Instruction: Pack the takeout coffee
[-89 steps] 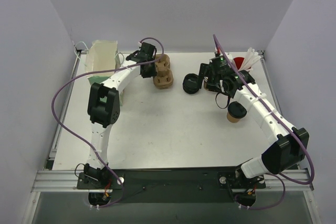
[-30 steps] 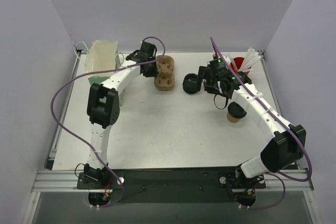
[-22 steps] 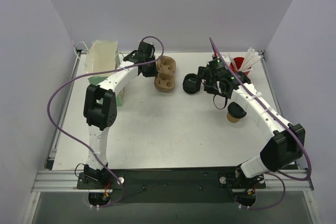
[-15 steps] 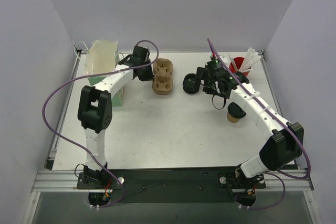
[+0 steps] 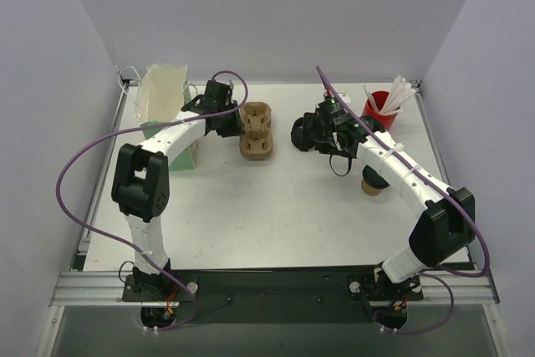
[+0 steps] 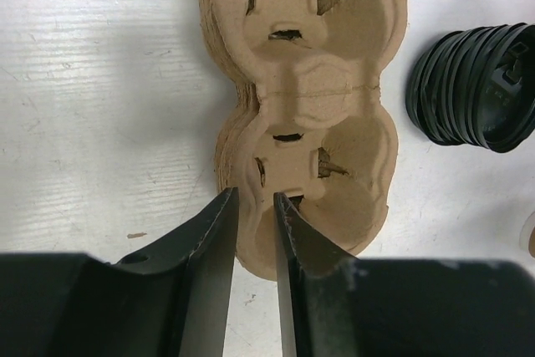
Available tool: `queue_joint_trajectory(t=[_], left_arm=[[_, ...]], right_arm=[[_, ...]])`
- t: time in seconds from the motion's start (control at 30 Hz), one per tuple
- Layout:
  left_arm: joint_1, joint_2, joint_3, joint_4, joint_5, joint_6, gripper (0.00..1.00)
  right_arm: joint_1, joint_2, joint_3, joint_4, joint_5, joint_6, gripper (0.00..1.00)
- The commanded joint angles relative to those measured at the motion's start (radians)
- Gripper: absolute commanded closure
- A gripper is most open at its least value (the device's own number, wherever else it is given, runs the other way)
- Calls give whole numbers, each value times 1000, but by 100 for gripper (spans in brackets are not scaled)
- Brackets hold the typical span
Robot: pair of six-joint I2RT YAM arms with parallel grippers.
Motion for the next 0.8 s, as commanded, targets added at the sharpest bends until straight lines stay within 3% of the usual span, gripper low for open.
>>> queue_joint_trajectory(t=[0.0,0.47,0.77], left_arm=[[-9,-22,72,7,-24,44,66],[-55,155,348,-175,-141,145,61],[-55,231,451,-243,-191,141,67]], right_arm=[[10,-2,37,-12,35,-5,3],[19,9,49,-16,43,-5,3],[21,12,43,-16,40,-5,3]])
